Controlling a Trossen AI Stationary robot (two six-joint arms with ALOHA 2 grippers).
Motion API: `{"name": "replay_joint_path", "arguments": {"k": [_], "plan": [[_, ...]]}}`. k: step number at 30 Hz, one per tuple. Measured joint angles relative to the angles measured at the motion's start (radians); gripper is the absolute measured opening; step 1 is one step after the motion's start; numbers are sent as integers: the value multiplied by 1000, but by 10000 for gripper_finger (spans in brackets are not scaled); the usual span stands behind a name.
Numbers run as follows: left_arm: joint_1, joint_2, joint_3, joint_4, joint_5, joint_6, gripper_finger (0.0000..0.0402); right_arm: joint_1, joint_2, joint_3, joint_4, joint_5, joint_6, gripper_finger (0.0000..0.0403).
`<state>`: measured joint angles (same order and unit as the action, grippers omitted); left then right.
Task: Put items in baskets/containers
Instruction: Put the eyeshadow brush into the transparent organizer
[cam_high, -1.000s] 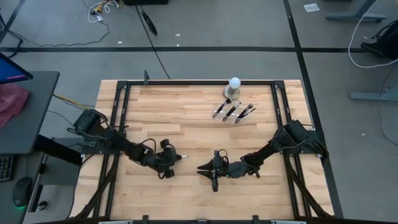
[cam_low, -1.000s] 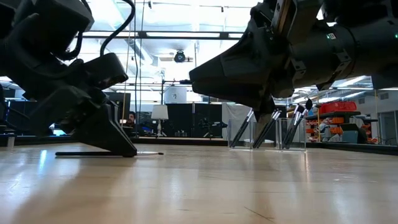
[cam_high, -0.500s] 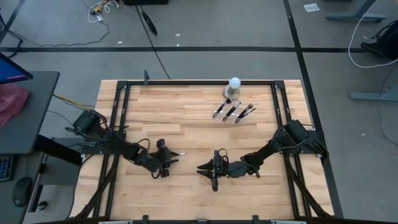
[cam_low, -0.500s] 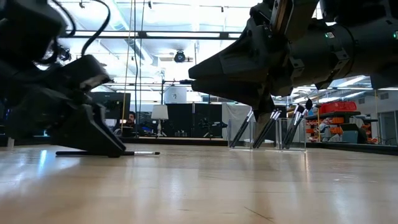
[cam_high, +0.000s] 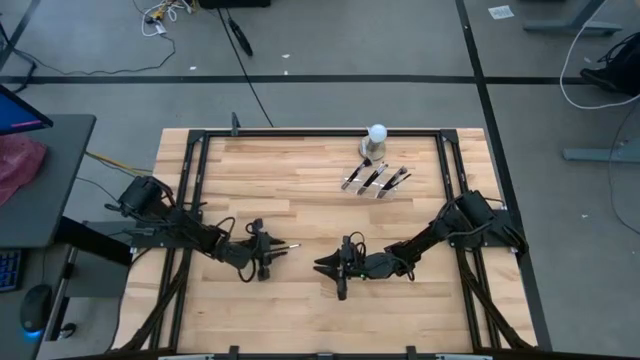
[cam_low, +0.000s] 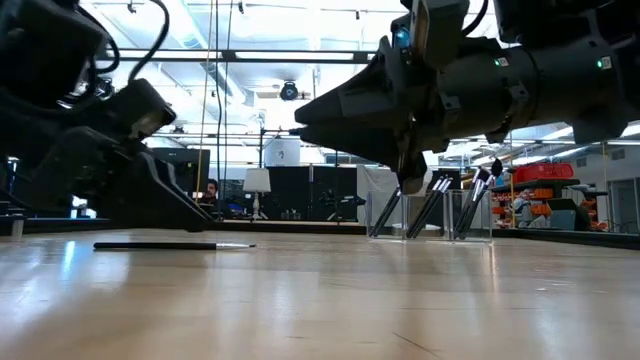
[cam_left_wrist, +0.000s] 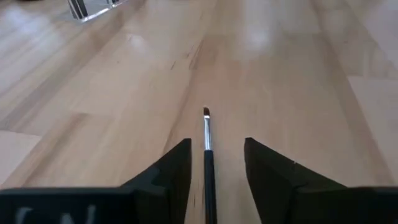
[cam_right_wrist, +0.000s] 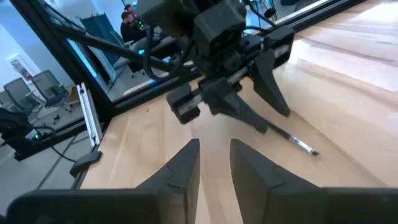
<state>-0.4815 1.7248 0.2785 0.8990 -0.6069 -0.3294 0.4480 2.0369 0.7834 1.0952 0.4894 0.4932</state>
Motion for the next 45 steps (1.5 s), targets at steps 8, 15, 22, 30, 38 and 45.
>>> {"name": "replay_joint_path", "arguments": {"k": [8,15,22,30,38,45], "plan": [[73,127,5,78,93,4,171,0,0,0,28,0,-3,89],[73,226,13,163,106,14,96,0,0,0,28,-1,-1,89],[75,230,13,169,143,7,15,3,-11,1,15,-86,-4,89],[76,227,8,256,181,44,14,19,-105,1,-135,-97,-23,89],[75,229,9,413,263,48,18,18,-116,2,-238,-95,-10,89],[77,227,9,580,287,45,14,18,-114,2,-403,-97,-11,99]]}}
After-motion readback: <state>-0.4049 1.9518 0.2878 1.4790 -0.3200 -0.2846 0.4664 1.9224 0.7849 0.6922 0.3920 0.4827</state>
